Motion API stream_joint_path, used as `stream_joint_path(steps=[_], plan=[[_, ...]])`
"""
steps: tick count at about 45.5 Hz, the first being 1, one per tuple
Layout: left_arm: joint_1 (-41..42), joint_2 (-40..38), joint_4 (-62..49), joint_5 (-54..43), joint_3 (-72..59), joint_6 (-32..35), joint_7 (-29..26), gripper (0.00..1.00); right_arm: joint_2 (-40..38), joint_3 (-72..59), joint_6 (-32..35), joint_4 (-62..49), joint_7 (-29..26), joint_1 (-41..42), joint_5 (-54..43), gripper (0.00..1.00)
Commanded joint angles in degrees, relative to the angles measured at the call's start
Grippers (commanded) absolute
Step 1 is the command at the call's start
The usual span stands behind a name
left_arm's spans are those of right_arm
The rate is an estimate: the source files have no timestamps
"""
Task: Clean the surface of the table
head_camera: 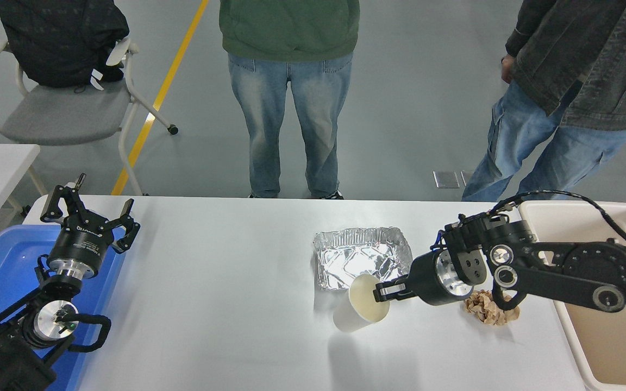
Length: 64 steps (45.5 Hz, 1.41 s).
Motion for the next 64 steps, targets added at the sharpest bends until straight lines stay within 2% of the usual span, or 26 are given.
stream_joint_path(steps=[1, 14, 29, 47, 59, 64], plan=[[0.00, 0.00, 0.00, 0.00, 0.00, 0.00, 0.00, 0.99, -9.82, 3.35, 4.71, 2.85, 0.02, 1.64, 0.22, 0.00], [0.00, 0.00, 0.00, 0.00, 0.00, 0.00, 0.00, 0.99, -22.21, 9.67, 11.03, 8.47, 0.03, 1.64, 0.66, 0.00], [0.00, 0.00, 0.00, 0.00, 0.00, 0.00, 0.00, 0.99, -29.60, 18.20, 19.39, 9.00, -0.06, 1.73, 2.77, 0.00], [0.00, 0.00, 0.00, 0.00, 0.00, 0.00, 0.00, 0.99, -30.92, 19.35, 19.13, 7.25, -0.50, 1.56, 1.98, 0.00], [0.00, 0.00, 0.00, 0.00, 0.00, 0.00, 0.00, 0.99, -29.25, 18.20, 17.11, -3.56, -0.24, 0.68, 0.48, 0.00], [0.00, 0.00, 0.00, 0.00, 0.00, 0.00, 0.00, 0.99, -29.08, 18.12, 14.04, -5.76, -0.06, -1.08, 0.39, 0.00]])
